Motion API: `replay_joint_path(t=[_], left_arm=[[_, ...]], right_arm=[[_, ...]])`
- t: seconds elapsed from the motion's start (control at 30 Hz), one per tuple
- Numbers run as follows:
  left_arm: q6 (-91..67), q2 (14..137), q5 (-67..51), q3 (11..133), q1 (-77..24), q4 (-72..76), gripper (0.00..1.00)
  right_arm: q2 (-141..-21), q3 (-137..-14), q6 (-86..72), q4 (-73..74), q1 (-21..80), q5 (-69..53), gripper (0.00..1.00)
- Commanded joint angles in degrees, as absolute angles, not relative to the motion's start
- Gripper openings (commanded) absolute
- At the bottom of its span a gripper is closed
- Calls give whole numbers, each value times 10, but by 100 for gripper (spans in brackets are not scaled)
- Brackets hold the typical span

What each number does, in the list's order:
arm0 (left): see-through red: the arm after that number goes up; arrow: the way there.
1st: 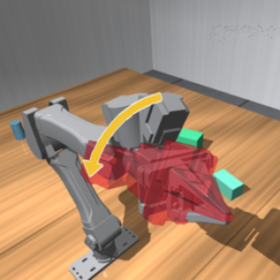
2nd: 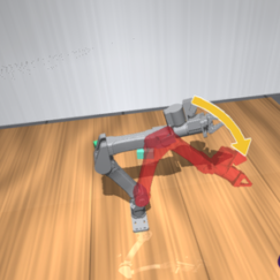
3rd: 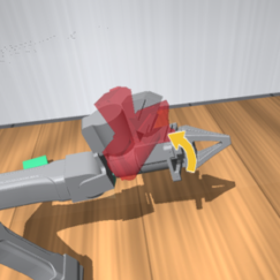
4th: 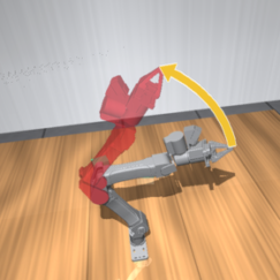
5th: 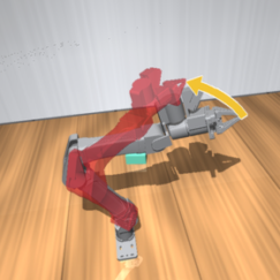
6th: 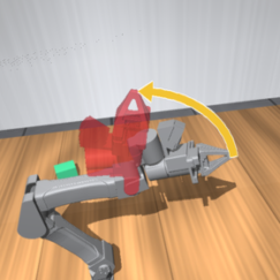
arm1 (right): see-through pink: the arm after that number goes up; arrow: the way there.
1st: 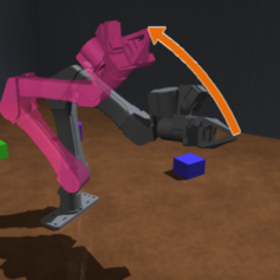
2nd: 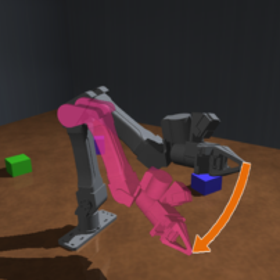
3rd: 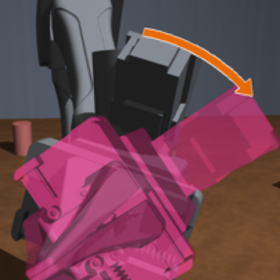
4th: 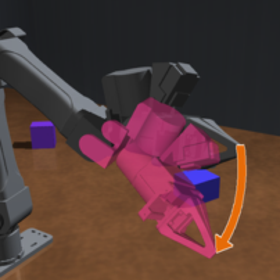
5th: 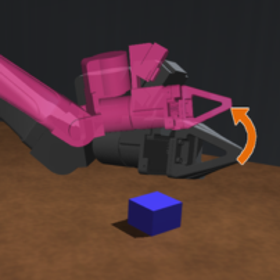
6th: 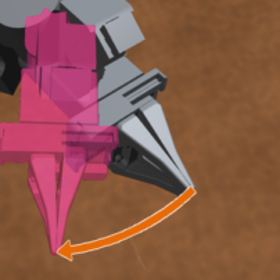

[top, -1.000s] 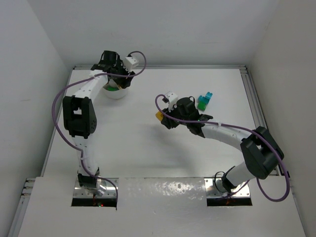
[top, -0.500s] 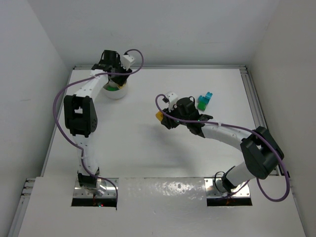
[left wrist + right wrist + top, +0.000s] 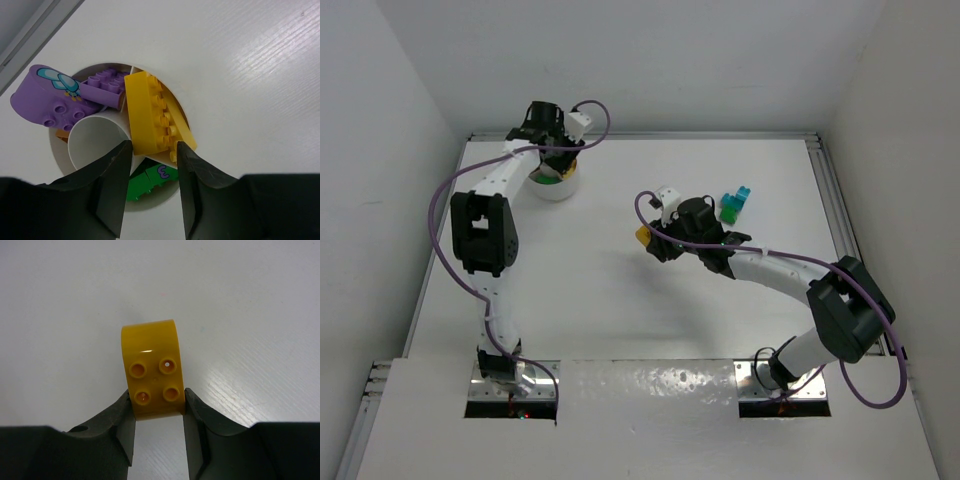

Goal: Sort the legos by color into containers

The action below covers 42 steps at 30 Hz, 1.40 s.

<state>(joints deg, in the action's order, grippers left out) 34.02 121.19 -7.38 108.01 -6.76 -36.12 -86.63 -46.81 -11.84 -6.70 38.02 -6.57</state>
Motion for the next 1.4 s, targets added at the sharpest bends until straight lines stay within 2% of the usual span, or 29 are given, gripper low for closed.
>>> replay_joint_path(t=[0.0,0.07,0.17,0.27,0.37,0.83,1.37], left_arm=[[333,1224,-61,1100,-67,-363,39],[334,1230,-59,1104,-66,-360,38],[330,1238,-62,1113,-67,-367,32],[329,1239,-61,1114,-67,-367,12],[329,1231,-55,1115,-67,-362,5],[339,1183,-61,1111,-67,-337,0],[365,1165,-73,1111,-67,-342,0]], right_arm=[[-846,-478,-118,-78,381,-72,0],[-846,-478,-117,-76,381,-72,0],[-845,-479,-118,-73,381,-70,0],[-841,-478,-117,-70,381,-66,0],[-838,-476,-113,-69,381,-62,0],[-839,-476,-120,-72,382,-66,0],[-838,-481,-116,-68,381,-67,0]])
